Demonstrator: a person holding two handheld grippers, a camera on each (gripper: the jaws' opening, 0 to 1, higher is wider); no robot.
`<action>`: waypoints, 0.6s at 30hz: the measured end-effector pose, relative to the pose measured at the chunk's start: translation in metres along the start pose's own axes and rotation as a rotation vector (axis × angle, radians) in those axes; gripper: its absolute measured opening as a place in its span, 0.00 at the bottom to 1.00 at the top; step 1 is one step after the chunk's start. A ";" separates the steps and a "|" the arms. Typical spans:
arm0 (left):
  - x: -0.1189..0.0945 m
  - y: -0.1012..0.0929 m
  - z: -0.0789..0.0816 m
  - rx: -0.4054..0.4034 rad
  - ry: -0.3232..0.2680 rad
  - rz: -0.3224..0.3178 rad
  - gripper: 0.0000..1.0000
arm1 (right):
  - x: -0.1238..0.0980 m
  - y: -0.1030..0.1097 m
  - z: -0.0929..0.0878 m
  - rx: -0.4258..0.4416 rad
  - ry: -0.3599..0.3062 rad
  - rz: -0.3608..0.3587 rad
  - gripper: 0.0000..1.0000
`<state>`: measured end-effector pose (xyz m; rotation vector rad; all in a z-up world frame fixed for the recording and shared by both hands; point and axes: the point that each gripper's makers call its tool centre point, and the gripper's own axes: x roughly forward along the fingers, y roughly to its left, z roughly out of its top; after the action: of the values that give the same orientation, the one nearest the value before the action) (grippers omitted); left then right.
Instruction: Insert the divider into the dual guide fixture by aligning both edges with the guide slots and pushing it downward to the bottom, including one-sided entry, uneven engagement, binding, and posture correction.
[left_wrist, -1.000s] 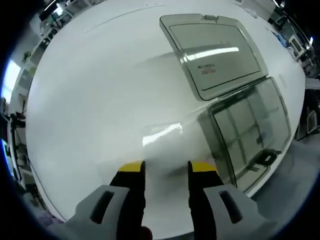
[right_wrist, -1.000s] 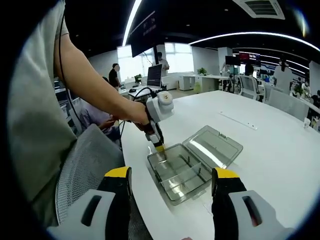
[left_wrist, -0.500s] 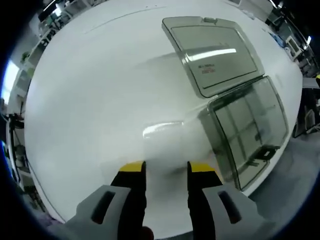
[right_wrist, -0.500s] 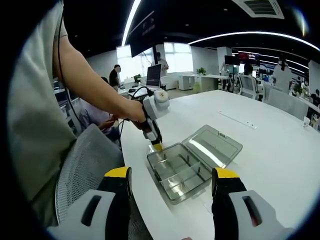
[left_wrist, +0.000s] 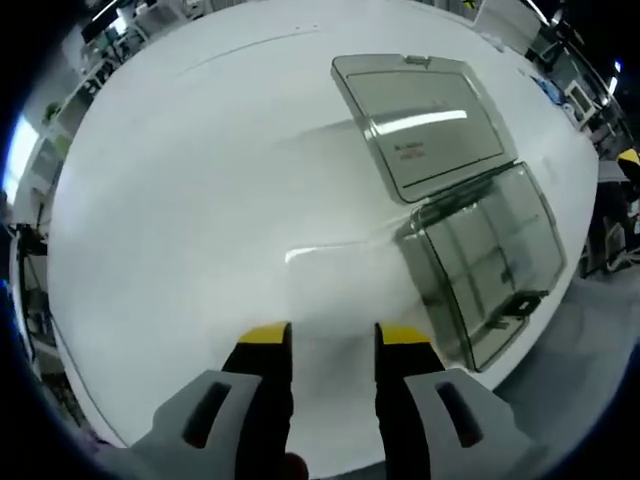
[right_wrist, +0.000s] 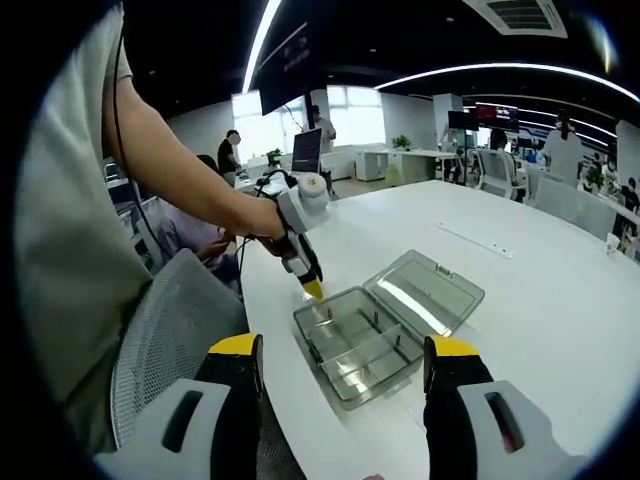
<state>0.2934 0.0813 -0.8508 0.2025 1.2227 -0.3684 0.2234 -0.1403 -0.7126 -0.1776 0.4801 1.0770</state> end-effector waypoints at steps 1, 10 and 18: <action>-0.001 0.000 0.000 -0.001 -0.005 -0.004 0.28 | 0.000 0.000 0.000 -0.001 0.001 0.001 0.62; -0.009 -0.005 -0.002 -0.010 -0.047 -0.032 0.28 | 0.000 0.001 0.001 0.000 0.001 0.004 0.62; -0.018 -0.007 -0.001 -0.012 -0.080 -0.051 0.28 | 0.001 0.002 0.003 -0.001 0.000 0.007 0.62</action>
<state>0.2846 0.0778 -0.8340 0.1455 1.1529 -0.4099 0.2228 -0.1371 -0.7098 -0.1763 0.4805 1.0843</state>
